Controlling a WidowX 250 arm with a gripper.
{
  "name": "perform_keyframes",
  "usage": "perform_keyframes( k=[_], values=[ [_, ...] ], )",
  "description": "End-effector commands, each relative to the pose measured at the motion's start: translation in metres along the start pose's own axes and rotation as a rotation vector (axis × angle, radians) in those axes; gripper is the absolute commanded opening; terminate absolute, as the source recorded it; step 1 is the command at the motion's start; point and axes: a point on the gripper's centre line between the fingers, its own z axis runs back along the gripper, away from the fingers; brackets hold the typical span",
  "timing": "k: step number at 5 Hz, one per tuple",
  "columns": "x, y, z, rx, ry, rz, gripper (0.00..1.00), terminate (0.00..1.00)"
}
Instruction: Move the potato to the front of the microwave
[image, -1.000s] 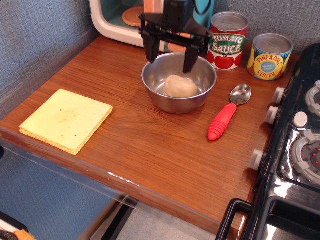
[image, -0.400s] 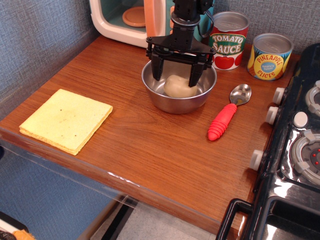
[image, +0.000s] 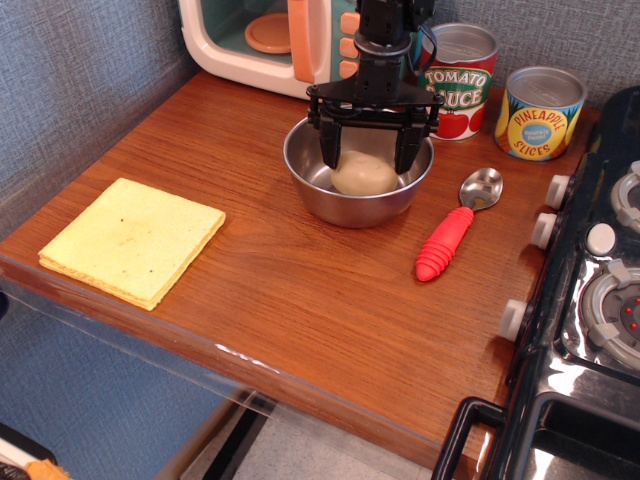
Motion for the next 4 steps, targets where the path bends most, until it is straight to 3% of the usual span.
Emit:
perform_keyframes(
  k=[1,2,3,4],
  values=[
    [0.009,0.008,-0.004,0.051,-0.003,0.022,1.0,0.0],
    [0.005,0.01,-0.012,0.086,0.018,-0.021,1.0,0.0],
    [0.001,0.009,-0.011,0.098,0.012,-0.068,0.0,0.0],
    [0.006,0.005,0.004,0.078,-0.02,-0.177,0.0,0.0]
  ],
)
